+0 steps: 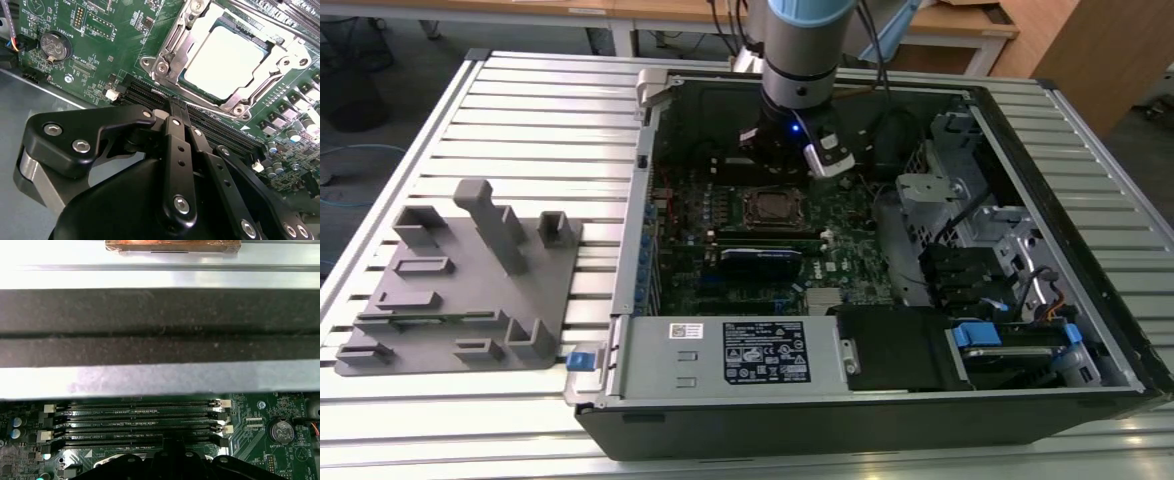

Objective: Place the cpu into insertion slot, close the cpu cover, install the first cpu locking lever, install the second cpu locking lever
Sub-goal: 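Install the first cpu locking lever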

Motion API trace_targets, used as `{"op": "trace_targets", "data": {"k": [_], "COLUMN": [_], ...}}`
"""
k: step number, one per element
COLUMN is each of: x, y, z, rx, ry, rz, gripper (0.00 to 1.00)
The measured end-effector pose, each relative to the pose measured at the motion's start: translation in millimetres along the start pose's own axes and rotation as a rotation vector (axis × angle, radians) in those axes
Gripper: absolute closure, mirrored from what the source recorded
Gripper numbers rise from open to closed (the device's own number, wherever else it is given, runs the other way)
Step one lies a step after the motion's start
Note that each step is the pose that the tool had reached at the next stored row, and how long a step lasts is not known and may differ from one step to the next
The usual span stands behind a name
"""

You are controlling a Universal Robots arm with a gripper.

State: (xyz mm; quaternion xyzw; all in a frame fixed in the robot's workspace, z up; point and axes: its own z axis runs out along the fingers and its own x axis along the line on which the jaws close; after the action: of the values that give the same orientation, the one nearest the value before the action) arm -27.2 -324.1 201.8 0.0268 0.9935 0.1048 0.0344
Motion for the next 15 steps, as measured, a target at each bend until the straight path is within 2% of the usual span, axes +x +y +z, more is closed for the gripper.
{"op": "trace_targets", "data": {"k": [9,15], "x": [3.6,3.6], "y": [-0.5,-0.5], "z": [1.9,2.6], "rx": [0.0016,0.0041], "ry": [-0.0047,-0.0145], "rz": [0.013,0.058], "gripper": [0.89,0.89]}}
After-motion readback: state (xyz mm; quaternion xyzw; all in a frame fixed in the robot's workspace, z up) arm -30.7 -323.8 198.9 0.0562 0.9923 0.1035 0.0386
